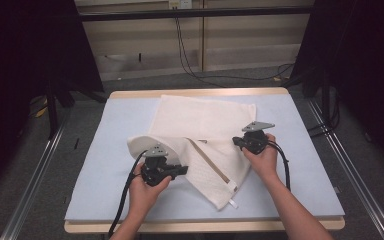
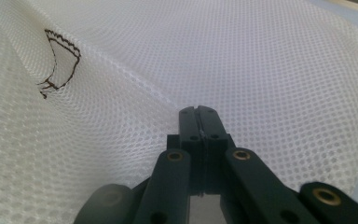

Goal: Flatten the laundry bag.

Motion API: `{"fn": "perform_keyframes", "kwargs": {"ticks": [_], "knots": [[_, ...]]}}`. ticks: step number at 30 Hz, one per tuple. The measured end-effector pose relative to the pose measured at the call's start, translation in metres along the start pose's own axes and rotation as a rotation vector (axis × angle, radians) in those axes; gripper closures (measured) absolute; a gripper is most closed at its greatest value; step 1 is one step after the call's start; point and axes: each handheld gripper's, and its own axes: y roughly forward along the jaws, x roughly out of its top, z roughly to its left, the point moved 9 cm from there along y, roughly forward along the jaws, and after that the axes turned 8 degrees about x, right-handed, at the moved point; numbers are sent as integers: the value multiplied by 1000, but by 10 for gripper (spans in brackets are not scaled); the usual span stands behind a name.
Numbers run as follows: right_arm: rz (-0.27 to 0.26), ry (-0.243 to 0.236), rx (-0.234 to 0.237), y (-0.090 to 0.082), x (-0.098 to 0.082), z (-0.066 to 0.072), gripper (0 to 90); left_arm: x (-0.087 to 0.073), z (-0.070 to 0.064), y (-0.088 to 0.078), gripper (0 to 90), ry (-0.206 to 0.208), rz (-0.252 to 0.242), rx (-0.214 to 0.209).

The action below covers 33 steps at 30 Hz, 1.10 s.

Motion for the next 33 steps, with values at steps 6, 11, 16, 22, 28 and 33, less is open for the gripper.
{"fn": "perform_keyframes", "kwargs": {"ticks": [6,11,16,22,28,33], "knots": [[-16,4,-14,-3,0,-2,765,0,-2,0,864,6,1,0],[-37,-38,-15,-19,2,8,555,-2,-2,1,863,18,9,7],[-56,-25,80,-32,-5,30,506,-3,-4,2,862,18,13,8],[-75,-51,119,-44,-10,48,509,-3,-6,2,861,21,10,9],[-101,-33,224,-54,-10,69,481,-6,-8,5,861,25,20,5],[-51,-99,260,-34,-17,82,395,-7,-9,5,859,39,29,9]]}}
